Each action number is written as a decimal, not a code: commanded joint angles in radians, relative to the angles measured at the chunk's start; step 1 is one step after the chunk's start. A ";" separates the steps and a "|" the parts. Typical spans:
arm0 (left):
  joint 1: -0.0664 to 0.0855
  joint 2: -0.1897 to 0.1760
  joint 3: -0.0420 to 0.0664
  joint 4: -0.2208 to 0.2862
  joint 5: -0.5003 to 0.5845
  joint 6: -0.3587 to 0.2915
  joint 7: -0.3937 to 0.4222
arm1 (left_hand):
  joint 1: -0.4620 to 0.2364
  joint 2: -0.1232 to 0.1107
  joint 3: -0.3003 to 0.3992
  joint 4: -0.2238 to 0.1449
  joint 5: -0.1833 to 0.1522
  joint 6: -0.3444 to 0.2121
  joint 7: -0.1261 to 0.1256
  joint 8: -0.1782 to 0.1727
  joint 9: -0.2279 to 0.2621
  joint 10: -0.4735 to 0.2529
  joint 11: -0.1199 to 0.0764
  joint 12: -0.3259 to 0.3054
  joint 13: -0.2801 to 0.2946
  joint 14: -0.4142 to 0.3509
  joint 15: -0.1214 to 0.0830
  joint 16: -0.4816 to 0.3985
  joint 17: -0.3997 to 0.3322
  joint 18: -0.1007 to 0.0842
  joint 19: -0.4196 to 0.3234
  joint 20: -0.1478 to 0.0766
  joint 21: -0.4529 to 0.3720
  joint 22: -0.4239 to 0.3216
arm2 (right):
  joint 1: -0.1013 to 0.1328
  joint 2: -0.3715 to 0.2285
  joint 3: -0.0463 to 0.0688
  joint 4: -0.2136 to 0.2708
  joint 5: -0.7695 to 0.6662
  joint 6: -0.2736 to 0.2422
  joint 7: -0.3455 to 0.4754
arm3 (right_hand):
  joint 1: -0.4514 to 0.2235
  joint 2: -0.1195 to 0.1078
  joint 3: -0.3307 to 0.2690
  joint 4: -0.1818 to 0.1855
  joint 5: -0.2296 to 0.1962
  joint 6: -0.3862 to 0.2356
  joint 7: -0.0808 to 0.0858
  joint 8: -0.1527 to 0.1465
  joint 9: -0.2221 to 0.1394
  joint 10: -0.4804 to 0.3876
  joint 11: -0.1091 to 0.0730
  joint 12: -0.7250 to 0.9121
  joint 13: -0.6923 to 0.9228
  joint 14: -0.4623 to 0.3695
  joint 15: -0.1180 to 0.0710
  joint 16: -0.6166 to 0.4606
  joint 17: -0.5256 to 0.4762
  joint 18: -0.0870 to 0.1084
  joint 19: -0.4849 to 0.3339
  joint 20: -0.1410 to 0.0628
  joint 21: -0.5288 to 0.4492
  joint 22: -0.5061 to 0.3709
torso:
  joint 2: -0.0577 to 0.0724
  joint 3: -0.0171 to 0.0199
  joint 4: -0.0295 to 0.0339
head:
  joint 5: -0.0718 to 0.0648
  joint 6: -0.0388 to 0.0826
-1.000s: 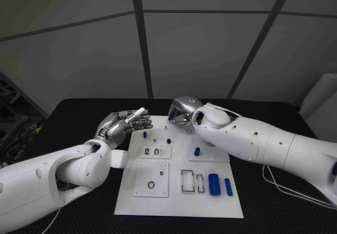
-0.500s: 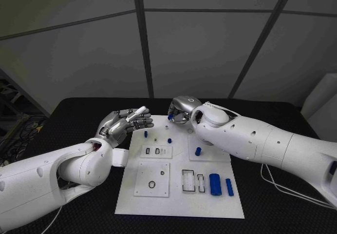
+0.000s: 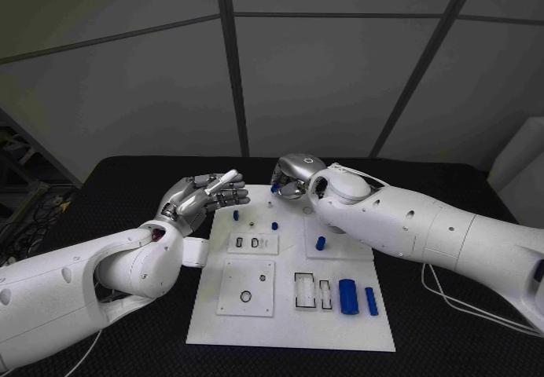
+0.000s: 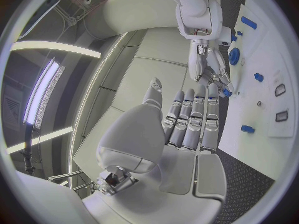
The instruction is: Assemble the parts on the task board
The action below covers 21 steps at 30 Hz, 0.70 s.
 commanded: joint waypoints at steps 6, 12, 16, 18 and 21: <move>0.002 -0.001 0.001 -0.001 -0.010 0.012 0.003 | -0.005 -0.001 -0.001 -0.007 -0.004 0.003 0.006 -0.007 -0.002 0.003 0.005 -0.008 -0.002 -0.002 0.008 -0.005 -0.001 -0.006 0.007 -0.001 0.005 -0.001 | -0.001 -0.008 -0.001 0.007 -0.002 0.010 -0.001 | 0.001 -0.007 -0.001 0.006 0.005 -0.002 0.000 -0.002 0.026 -0.010 0.002 -0.002 -0.002 -0.010 -0.001 -0.011 -0.021 -0.015 0.039 -0.005 -0.006 0.157 | 0.001 0.0006 -0.0008 | 0.002 0.000; 0.002 -0.001 0.002 -0.003 -0.010 0.013 0.002 | -0.005 -0.001 -0.002 -0.008 -0.005 0.003 0.007 -0.008 -0.002 0.002 0.005 -0.009 -0.002 -0.003 0.008 -0.006 -0.001 -0.006 0.007 -0.001 0.005 -0.002 | -0.001 -0.008 -0.001 0.010 -0.003 -0.012 0.000 | 0.002 -0.014 0.001 0.005 0.008 -0.009 0.003 -0.003 0.025 -0.019 0.005 -0.002 -0.003 -0.017 0.001 -0.025 -0.042 -0.012 0.030 -0.004 -0.011 0.143 | 0.002 0.0006 0.0002 | 0.001 -0.001; 0.003 -0.001 0.002 -0.003 -0.010 0.013 0.002 | -0.005 -0.001 -0.002 -0.008 -0.005 0.003 0.007 -0.008 -0.002 0.002 0.005 -0.009 -0.002 -0.003 0.008 -0.006 -0.001 -0.006 0.007 -0.001 0.005 -0.002 | 0.000 -0.007 -0.001 0.008 -0.002 -0.024 0.001 | -0.001 -0.026 0.002 0.006 0.009 -0.022 0.009 -0.005 0.022 -0.037 0.011 -0.003 -0.005 -0.022 0.006 -0.034 -0.060 -0.009 0.022 0.000 -0.016 0.131 | 0.003 0.0001 -0.0004 | 0.001 0.000; 0.003 -0.001 0.002 -0.003 -0.010 0.012 0.001 | -0.005 -0.001 -0.002 -0.008 -0.005 0.003 0.007 -0.008 -0.002 0.002 0.005 -0.009 -0.002 -0.003 0.008 -0.006 -0.001 -0.006 0.007 -0.001 0.005 -0.002 | 0.001 -0.005 -0.001 0.003 0.004 -0.038 0.004 | -0.008 -0.050 0.000 0.008 -0.001 -0.082 0.032 -0.009 0.006 -0.103 0.029 -0.003 -0.007 -0.045 0.023 -0.085 -0.135 0.003 -0.017 0.012 -0.042 0.070 | 0.003 -0.0006 -0.0010 | 0.001 0.002; 0.003 -0.001 0.002 -0.004 -0.010 0.013 0.001 | -0.005 -0.001 -0.002 -0.008 -0.005 0.003 0.007 -0.008 -0.002 0.002 0.005 -0.009 -0.002 -0.003 0.008 -0.006 -0.001 -0.006 0.007 -0.001 0.005 -0.002 | 0.003 -0.002 -0.001 -0.002 0.013 -0.052 0.011 | 0.000 -0.088 -0.028 0.008 -0.035 -0.196 0.046 -0.005 -0.024 -0.213 0.052 -0.003 -0.009 -0.070 0.038 -0.156 -0.235 0.022 -0.072 0.029 -0.082 -0.019 | 0.003 -0.0007 -0.0015 | 0.001 0.002</move>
